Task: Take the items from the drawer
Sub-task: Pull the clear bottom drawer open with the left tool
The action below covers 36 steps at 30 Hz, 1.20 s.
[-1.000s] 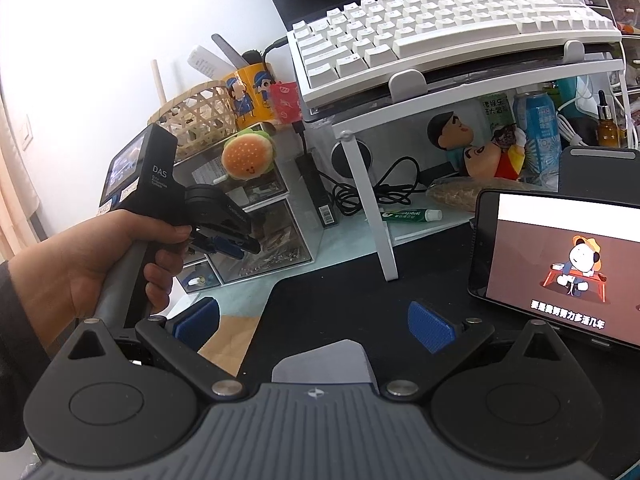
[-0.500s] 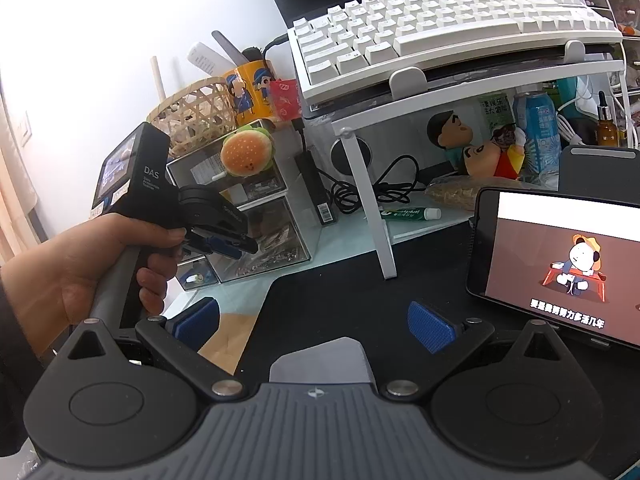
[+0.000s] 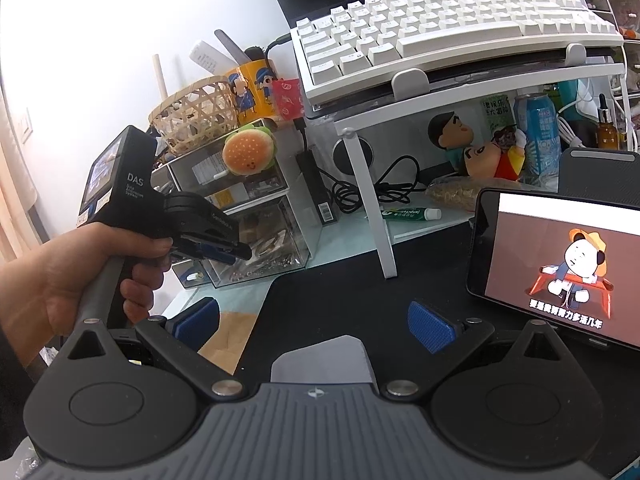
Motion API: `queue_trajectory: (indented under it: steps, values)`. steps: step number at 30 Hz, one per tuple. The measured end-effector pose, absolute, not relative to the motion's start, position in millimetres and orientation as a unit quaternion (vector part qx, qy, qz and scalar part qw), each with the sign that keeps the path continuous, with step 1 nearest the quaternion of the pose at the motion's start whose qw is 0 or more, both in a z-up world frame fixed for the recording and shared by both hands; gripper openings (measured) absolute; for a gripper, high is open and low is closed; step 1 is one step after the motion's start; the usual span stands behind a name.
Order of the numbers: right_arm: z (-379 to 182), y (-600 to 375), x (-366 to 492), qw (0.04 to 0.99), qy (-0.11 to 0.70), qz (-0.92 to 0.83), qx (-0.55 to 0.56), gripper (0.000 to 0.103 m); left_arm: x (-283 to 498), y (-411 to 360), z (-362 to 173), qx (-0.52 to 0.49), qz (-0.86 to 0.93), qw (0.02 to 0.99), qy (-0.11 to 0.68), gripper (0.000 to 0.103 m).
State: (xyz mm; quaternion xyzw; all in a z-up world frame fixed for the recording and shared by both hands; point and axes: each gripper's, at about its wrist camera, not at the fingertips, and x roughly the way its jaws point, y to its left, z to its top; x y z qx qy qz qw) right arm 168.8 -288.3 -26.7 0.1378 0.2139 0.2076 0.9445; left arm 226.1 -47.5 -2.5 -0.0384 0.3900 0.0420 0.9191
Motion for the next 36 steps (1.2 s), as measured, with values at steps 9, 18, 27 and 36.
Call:
queue_trajectory:
  steps: [9,18,27,36]
  values:
    - [-26.4,-287.2,167.5,0.945,0.214,0.208,0.135,0.103,211.2,-48.1,3.8,-0.037,0.038,0.919,0.390,0.018]
    - [-26.1,-286.2,166.2,0.945,0.213,0.209,0.132,0.103,213.3,-51.4,-3.6,-0.036,0.034,0.920,0.389,0.018]
    - [-24.5,-286.1,163.3,0.946,0.211,0.209,0.130,0.103,214.9,-51.8,-1.1,-0.035,0.034,0.919,0.391,0.018]
    - [-24.4,-285.9,159.1,0.947,0.210,0.211,0.125,0.103,212.8,-54.1,0.1,-0.033,0.032,0.919,0.392,0.018]
